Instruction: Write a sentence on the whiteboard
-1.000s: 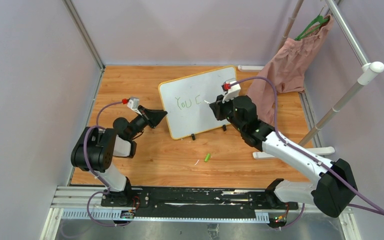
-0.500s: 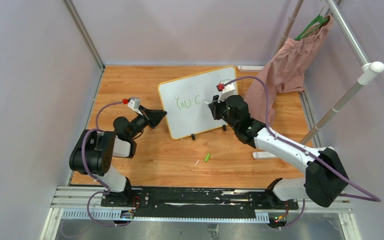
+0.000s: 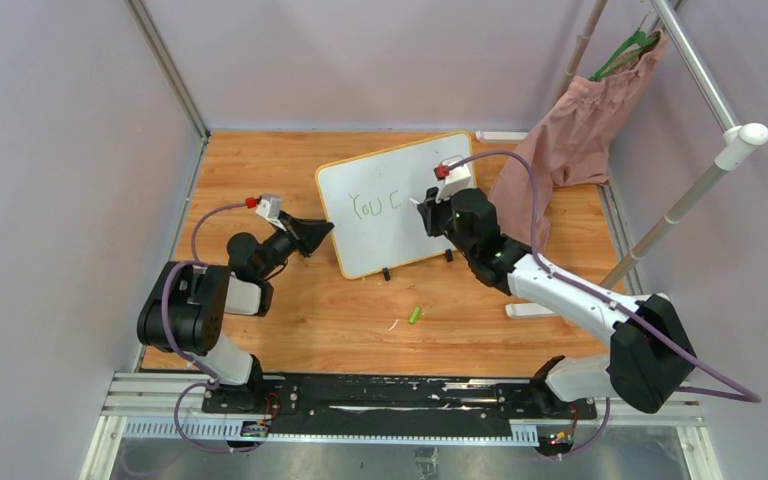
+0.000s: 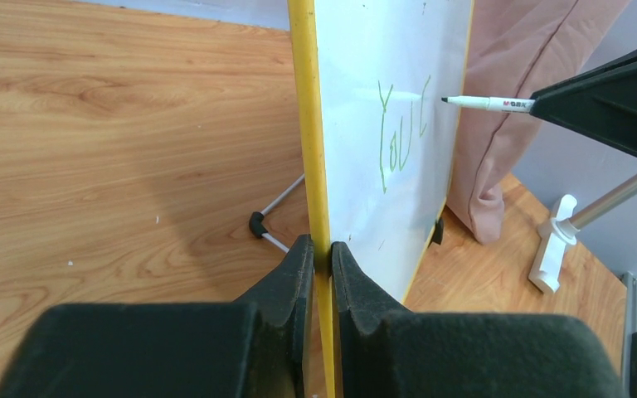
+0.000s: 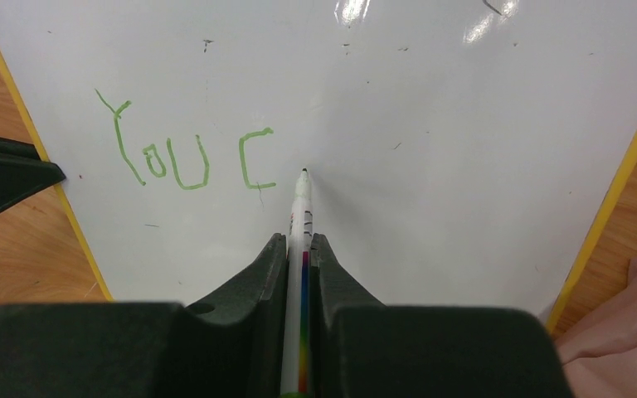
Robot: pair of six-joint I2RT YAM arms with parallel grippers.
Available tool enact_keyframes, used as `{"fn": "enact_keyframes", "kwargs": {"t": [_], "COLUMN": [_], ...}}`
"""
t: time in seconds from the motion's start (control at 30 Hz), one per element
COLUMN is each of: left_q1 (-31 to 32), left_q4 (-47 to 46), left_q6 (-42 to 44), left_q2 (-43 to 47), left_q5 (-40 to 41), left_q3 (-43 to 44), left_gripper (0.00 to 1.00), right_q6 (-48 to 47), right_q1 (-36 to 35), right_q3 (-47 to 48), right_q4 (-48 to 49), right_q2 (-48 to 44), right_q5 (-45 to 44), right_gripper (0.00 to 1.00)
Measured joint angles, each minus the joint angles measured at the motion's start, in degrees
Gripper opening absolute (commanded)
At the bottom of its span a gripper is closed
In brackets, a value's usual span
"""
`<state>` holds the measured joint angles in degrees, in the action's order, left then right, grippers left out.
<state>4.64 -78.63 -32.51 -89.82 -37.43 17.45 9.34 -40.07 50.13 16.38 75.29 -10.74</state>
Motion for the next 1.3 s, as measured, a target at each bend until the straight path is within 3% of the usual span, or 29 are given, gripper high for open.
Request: {"fn": "enact_keyframes", "kwargs": {"t": [1.3], "left_q1": [0.1], "left_q4": [0.9], "left_q6": [0.2], "left_q2": [0.4], "left_q5": [0.5], "left_q3": [0.0], "left_gripper": [0.00], "right_q6": [0.0], "right_q1": [0.0], "right_q3": [2.0], "right_q4": [-0.9], "right_q2": [1.9], "right_q5": [-1.0], "right_gripper": [0.00]}}
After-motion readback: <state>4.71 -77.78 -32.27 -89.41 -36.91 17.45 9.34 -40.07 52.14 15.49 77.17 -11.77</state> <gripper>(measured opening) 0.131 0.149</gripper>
